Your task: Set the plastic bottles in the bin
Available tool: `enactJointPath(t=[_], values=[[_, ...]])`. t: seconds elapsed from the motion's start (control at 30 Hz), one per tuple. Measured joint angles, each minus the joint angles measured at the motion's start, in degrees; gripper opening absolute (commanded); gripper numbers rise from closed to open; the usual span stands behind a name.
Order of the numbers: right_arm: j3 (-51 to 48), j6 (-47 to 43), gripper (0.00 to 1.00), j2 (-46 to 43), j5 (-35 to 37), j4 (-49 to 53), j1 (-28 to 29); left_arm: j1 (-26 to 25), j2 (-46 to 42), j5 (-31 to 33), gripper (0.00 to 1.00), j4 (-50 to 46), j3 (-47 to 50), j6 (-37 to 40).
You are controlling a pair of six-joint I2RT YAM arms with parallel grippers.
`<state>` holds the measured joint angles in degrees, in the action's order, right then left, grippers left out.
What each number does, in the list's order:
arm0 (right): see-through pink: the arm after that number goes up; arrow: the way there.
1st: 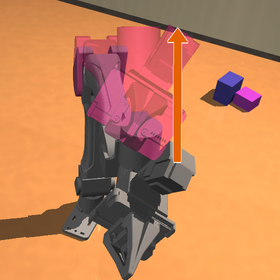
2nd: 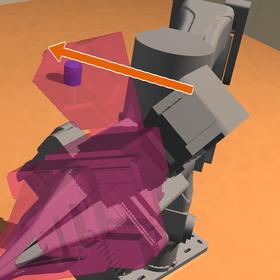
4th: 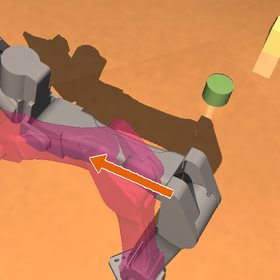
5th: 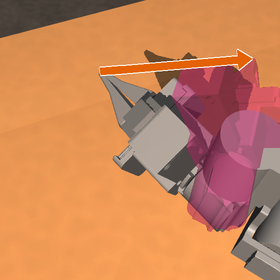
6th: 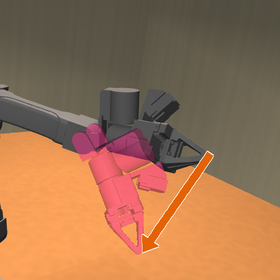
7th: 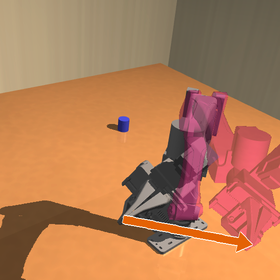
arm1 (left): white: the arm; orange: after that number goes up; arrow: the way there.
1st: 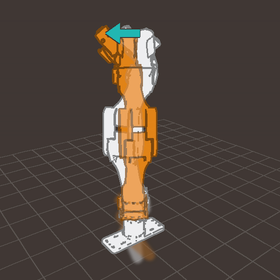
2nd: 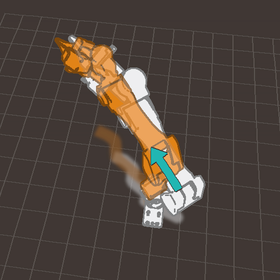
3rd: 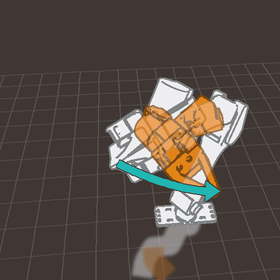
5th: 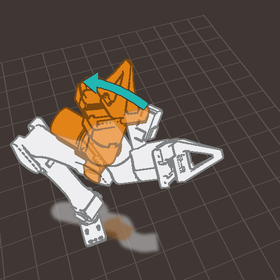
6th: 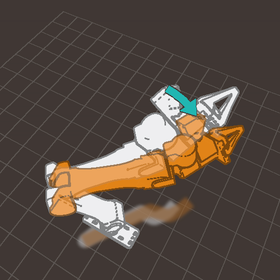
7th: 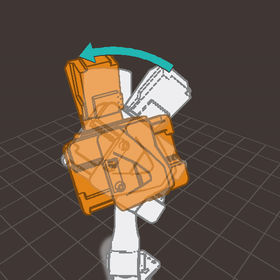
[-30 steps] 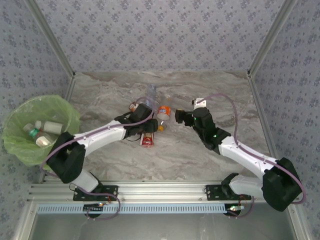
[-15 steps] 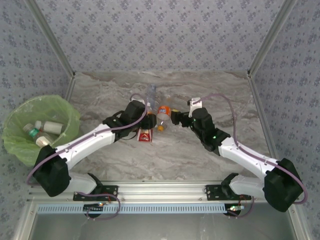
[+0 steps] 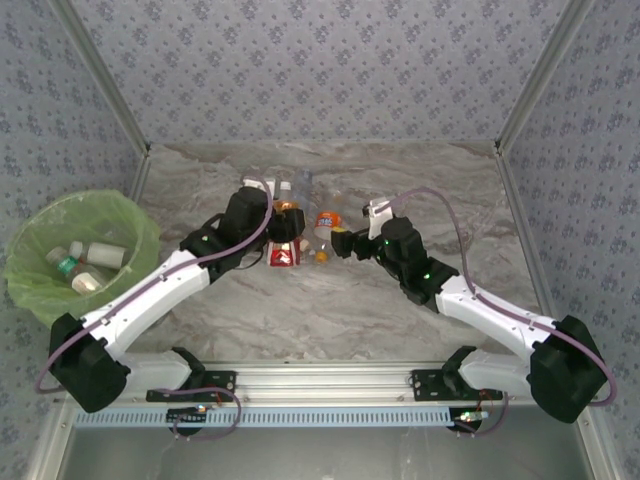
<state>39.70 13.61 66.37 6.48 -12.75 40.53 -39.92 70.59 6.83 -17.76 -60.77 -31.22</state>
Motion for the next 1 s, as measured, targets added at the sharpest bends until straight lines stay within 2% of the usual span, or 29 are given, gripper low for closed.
enactJointPath(t=[0.3, 0.63, 0.8, 1.0], values=[[3.72, -4.31, 0.99, 2.23, -7.15, 0.17, 3.50, 2.21, -3.82, 0.13, 0.45, -0.72, -4.02, 3.32], [7.17, -6.69, 0.99, 5.53, -8.96, 0.57, 5.51, 3.19, -8.41, 3.67, 0.44, -3.54, -10.91, 8.85], [8.28, -7.06, 0.99, 6.93, -9.01, 0.92, 5.77, 3.19, -9.53, 7.89, 0.42, -4.74, -12.17, 12.17], [8.61, -7.30, 0.99, 6.97, -9.53, 0.94, 6.25, 4.00, -11.58, 18.36, 0.41, -6.43, -14.64, 15.50]])
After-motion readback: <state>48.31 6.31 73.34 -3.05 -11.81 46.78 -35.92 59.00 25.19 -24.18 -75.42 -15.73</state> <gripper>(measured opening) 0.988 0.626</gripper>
